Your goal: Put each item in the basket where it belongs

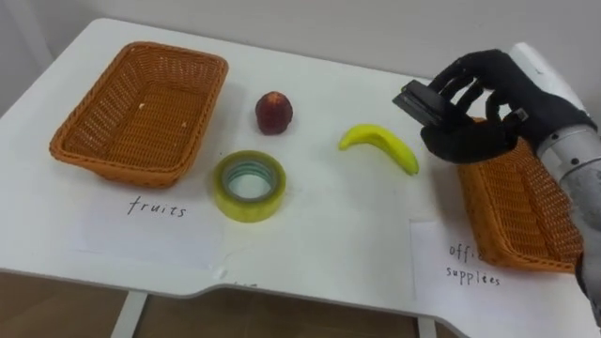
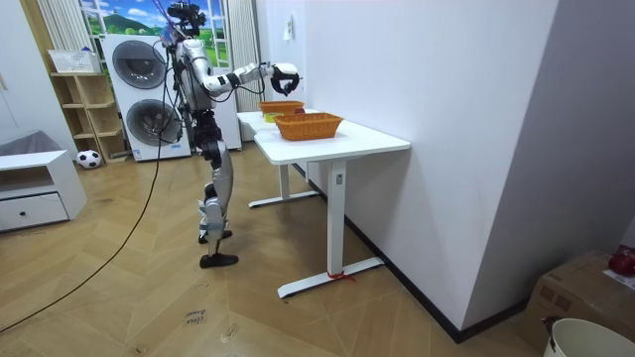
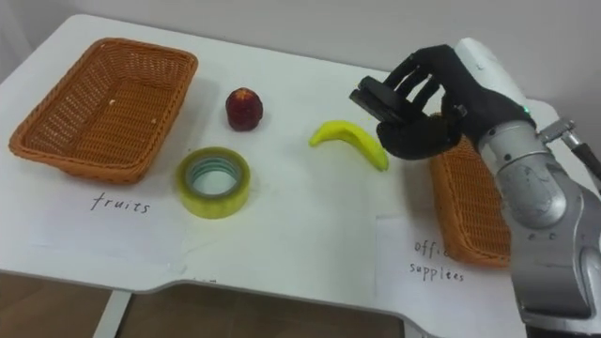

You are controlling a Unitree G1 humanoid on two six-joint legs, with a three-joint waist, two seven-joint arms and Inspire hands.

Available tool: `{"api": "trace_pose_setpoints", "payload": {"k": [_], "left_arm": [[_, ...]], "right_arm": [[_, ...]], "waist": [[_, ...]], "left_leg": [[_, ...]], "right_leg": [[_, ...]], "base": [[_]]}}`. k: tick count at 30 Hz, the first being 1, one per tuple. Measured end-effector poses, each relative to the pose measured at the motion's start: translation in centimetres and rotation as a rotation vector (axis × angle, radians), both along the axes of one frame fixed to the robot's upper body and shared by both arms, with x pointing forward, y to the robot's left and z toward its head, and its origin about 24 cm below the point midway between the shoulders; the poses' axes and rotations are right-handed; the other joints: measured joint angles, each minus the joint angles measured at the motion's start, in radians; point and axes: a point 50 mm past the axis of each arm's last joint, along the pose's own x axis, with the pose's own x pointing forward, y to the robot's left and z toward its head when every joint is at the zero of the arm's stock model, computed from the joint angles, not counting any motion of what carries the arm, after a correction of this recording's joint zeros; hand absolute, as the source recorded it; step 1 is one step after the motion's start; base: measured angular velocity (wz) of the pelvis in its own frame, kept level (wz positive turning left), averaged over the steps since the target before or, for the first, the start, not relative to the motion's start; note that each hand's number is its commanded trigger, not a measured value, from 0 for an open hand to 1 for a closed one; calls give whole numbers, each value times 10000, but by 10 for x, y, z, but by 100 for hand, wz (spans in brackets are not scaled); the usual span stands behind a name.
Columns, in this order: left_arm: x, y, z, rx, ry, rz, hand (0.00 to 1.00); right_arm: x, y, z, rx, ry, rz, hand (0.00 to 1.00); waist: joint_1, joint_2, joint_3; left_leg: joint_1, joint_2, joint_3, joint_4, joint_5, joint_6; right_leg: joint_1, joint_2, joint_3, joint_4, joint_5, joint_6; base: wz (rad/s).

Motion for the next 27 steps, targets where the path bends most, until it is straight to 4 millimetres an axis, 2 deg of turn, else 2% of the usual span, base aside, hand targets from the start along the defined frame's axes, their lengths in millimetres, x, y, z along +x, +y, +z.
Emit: {"api": "trace_pose_setpoints", "payload": {"k": [6, 13, 17, 22, 27], "left_arm": [[0, -1, -1, -114, -28, 195, 0], [-2, 2, 0, -33, -51, 453, 0], [-1, 4, 2, 13, -152, 550, 0], [-2, 4, 2, 15, -141, 553, 0], [-4, 4, 1, 29, -97, 576, 0]], "right_arm": [[0, -10, 2, 625, -265, -337, 100], [-1, -31, 10, 646, -739, -1107, 100], [-5, -44, 17, 759, -1418, -1930, 100], [-6, -48, 17, 895, -1610, -2168, 100], [-6, -51, 13, 1048, -1611, -2433, 100]], "waist": [[-73, 48, 34], [-506, 52, 37], [-597, 53, 31], [-783, 59, 9], [-797, 83, -5]], "left_leg": [[-10, 1, 41, 16, 0, 0], [-182, 3, 27, 31, 0, 1], [-180, 3, 67, 21, 0, 0], [-156, 3, 76, 15, 0, 0], [-145, 9, 189, 9, 0, 0]], "right_leg": [[-43, 9, 153, 4, 0, 0], [-196, 18, 178, 8, 0, 0], [-222, 19, 208, 6, 0, 0], [-253, 21, 247, 6, 0, 0], [-306, 30, 411, 2, 0, 0]], "base": [[-4], [0], [-2], [-1], [-7]]}}
